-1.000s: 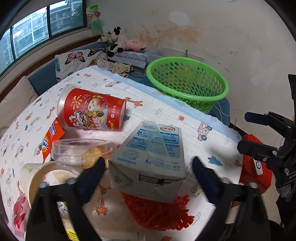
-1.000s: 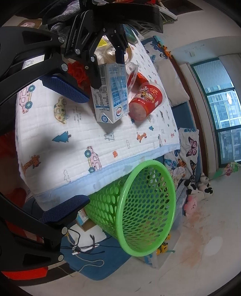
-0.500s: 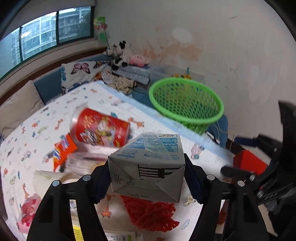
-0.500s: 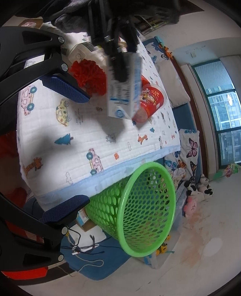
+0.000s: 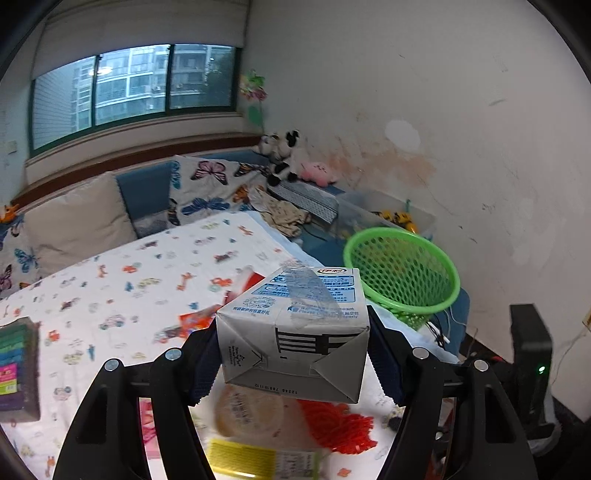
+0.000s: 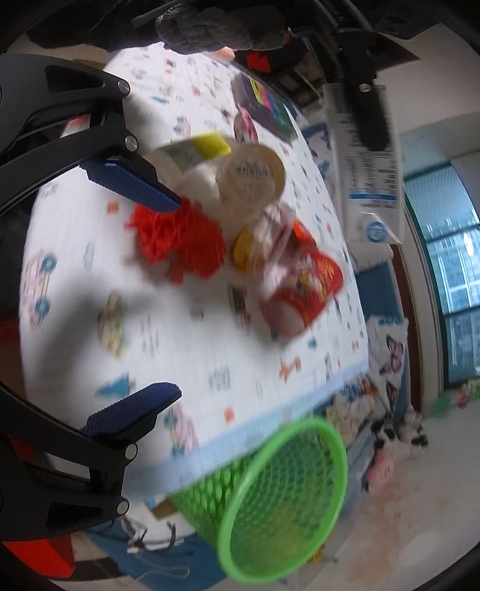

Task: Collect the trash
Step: 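Grasp the red rope with the right gripper and drop it into the green basket, then carry the milk carton with the left gripper and release it into the basket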

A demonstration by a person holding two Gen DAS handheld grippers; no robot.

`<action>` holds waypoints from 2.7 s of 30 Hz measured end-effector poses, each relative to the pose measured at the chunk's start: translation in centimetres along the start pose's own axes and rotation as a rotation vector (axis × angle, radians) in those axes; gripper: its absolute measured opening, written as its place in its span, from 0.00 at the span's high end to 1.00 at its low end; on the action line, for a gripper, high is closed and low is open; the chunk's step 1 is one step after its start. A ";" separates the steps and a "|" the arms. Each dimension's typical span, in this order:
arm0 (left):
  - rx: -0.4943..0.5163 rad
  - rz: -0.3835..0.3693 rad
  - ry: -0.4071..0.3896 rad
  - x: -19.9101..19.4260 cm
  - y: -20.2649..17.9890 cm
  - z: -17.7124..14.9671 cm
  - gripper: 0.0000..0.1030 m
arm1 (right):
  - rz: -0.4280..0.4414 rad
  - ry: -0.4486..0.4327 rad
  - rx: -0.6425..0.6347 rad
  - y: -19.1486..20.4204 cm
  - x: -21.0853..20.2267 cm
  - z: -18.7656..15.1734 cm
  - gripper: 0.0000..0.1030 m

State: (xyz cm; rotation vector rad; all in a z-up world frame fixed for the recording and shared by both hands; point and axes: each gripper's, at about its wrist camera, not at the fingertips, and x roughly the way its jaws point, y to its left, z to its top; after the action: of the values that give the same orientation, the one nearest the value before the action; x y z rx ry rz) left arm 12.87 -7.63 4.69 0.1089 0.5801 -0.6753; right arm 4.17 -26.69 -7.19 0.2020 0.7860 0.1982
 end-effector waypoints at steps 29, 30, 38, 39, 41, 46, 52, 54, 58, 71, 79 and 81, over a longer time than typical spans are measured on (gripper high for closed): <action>-0.013 -0.039 0.030 1.6 -0.6 0.4 0.34 | 0.109 -0.019 0.072 -3.0 -1.5 2.0 0.60; -0.009 -0.043 0.032 1.9 -0.9 0.6 0.34 | 0.085 -0.036 0.085 -4.2 -2.1 2.4 0.60; 0.036 -0.086 0.050 5.2 -4.3 3.2 0.34 | -0.018 -0.106 0.184 -13.1 -3.3 5.4 0.60; 0.041 -0.089 0.053 5.5 -4.6 3.4 0.34 | -0.028 -0.107 0.196 -14.1 -3.1 5.7 0.60; 0.047 -0.096 0.062 6.5 -5.3 4.2 0.34 | -0.057 -0.108 0.222 -16.4 -2.5 6.3 0.60; 0.048 -0.116 0.102 9.6 -6.5 5.6 0.34 | -0.067 -0.089 0.290 -20.7 -0.8 7.1 0.58; 0.063 -0.132 0.162 13.7 -8.2 6.6 0.34 | -0.111 -0.079 0.305 -23.2 0.2 7.3 0.41; 0.070 -0.129 0.175 14.7 -8.7 6.8 0.34 | -0.132 -0.083 0.301 -23.8 0.2 7.2 0.39; 0.091 -0.131 0.210 17.0 -10.0 7.3 0.34 | -0.156 -0.097 0.296 -24.4 -0.5 6.9 0.34; 0.140 -0.160 0.318 22.9 -14.8 6.9 0.34 | -0.190 -0.186 0.294 -24.2 -4.7 5.1 0.26; 0.129 -0.161 0.405 26.5 -16.7 5.5 0.34 | -0.182 -0.204 0.319 -24.2 -6.1 3.7 0.26; 0.122 -0.174 0.411 26.7 -17.0 5.3 0.33 | -0.179 -0.203 0.326 -24.3 -6.2 3.4 0.26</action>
State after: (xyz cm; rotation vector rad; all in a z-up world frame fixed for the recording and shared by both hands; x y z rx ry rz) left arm 21.67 -37.32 -3.83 0.3185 0.9509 -0.8656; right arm 4.83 -51.97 -6.80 0.4506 0.6265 -0.1204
